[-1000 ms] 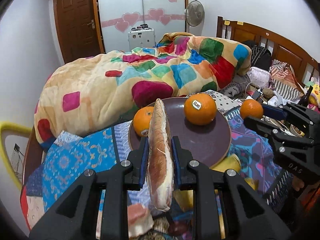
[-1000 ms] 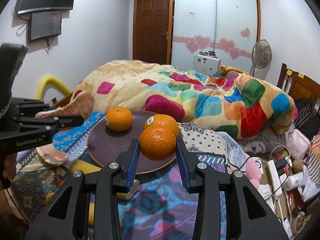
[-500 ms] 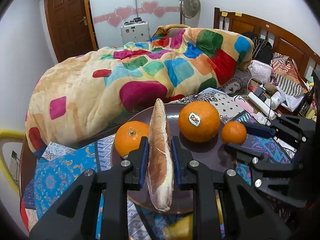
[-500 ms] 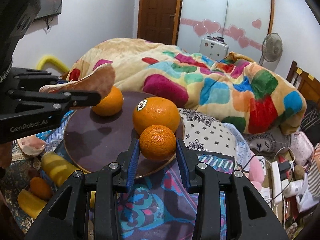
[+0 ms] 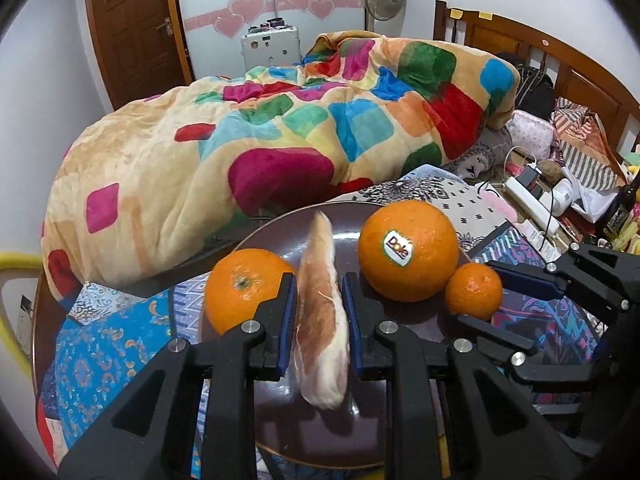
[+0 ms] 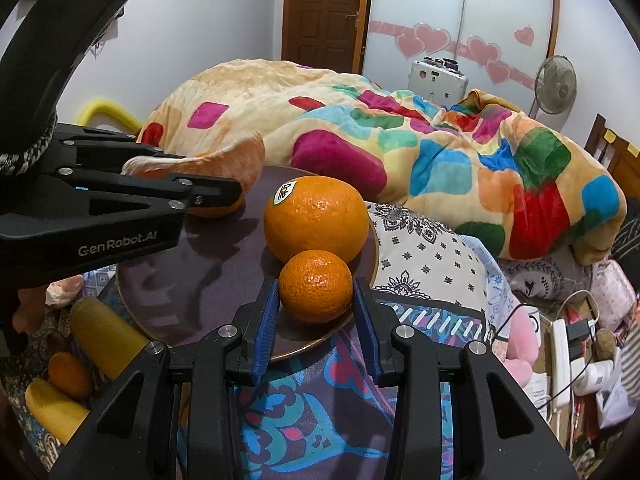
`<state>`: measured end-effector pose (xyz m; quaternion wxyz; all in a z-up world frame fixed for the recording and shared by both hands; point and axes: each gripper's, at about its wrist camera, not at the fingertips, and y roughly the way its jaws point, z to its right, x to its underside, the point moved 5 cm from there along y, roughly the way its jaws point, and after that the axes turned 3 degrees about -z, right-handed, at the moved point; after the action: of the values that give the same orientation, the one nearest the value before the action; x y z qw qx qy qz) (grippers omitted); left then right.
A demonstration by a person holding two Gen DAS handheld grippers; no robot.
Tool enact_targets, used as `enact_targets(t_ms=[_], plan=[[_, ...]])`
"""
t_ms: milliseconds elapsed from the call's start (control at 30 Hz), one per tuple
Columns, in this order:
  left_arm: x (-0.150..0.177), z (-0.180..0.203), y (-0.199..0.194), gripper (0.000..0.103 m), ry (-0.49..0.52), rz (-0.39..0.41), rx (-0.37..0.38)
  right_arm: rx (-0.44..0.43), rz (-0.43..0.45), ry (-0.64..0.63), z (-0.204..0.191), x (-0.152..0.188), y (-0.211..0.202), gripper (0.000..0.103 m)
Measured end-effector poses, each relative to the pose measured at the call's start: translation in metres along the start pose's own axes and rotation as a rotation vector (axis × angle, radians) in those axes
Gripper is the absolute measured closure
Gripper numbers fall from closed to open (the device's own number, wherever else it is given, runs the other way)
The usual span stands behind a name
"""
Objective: Organize fruits
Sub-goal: 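Place the tangerine on the dark plate with the right tool while the left tool lays the pomelo slice there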
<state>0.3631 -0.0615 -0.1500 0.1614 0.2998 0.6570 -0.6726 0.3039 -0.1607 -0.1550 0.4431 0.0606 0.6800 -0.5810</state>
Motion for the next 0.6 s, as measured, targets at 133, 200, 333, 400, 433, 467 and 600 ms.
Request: enact_targets(t_ms=[133, 200, 333, 400, 433, 467, 600], plan=[[-0.003, 0.004, -0.007, 0.08, 0.001, 0.021, -0.005, -0.001, 0.006, 0.004, 0.0, -0.002, 0.001, 0.064], [-0.004, 0.006, -0.012, 0.08, 0.005, 0.023, 0.004, 0.004, 0.014, 0.003, 0.0, -0.002, -0.001, 0.056], [0.0, 0.005, -0.024, 0.08, 0.002, 0.033, 0.004, 0.011, 0.028, 0.003, -0.001, -0.003, -0.007, 0.05], [0.003, 0.003, -0.033, 0.08, -0.011, 0.039, 0.015, 0.013, 0.033, 0.006, -0.001, -0.003, -0.012, 0.05], [0.005, 0.003, -0.038, 0.08, -0.017, 0.042, 0.02, 0.013, 0.035, 0.007, -0.001, -0.003, -0.014, 0.05], [0.009, 0.002, -0.043, 0.08, -0.019, 0.043, 0.022, 0.014, 0.038, 0.008, -0.001, -0.003, -0.017, 0.05], [0.021, -0.001, -0.068, 0.08, -0.025, 0.057, 0.014, 0.021, 0.059, 0.015, -0.005, -0.002, -0.034, 0.049]])
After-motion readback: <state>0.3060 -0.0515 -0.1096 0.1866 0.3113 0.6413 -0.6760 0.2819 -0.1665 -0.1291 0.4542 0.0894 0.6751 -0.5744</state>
